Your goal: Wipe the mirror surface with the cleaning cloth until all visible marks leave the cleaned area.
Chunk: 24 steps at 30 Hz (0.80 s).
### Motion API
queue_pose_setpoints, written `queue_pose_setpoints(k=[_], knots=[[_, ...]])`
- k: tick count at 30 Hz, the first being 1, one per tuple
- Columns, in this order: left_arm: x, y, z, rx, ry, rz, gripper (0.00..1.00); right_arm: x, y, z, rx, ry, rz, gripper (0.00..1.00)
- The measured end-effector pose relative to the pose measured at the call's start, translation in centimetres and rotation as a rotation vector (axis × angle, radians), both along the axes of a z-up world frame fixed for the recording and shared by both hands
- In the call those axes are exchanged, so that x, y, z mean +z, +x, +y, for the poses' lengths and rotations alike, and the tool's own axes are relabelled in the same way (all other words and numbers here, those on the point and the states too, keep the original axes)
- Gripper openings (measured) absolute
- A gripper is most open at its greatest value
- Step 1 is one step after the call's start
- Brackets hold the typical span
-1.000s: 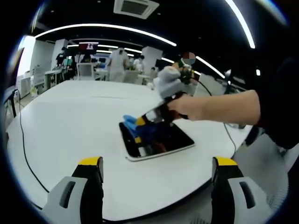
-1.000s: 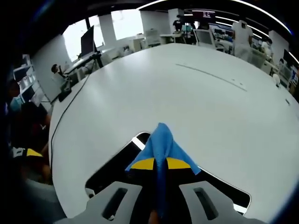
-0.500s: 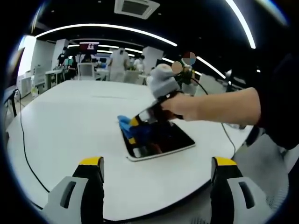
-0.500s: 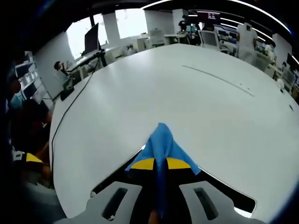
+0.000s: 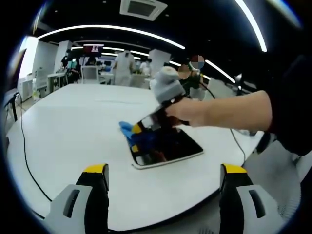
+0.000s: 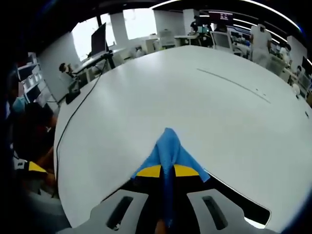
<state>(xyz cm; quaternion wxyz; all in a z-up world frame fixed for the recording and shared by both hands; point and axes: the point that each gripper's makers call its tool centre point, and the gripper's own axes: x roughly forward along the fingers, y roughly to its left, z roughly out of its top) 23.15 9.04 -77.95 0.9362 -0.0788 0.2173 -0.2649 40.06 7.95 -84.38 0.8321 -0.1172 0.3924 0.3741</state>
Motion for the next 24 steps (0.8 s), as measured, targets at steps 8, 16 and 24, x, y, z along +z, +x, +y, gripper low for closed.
queue_pose_setpoints(k=[8,16,24], knots=[[0.0,0.1,0.0,0.0,0.0,0.0,0.94,-0.5,0.6,-0.3,0.013,0.001,-0.001,0.02],[-0.1,0.1,-0.1,-0.008,0.005,-0.001,0.94,-1.1,1.3,-0.5,0.018,0.017,0.01,0.02],[0.0,0.0,0.0,-0.005,0.009,0.002,0.94,-1.4,0.7,-0.5,0.044,0.013,-0.008,0.02]])
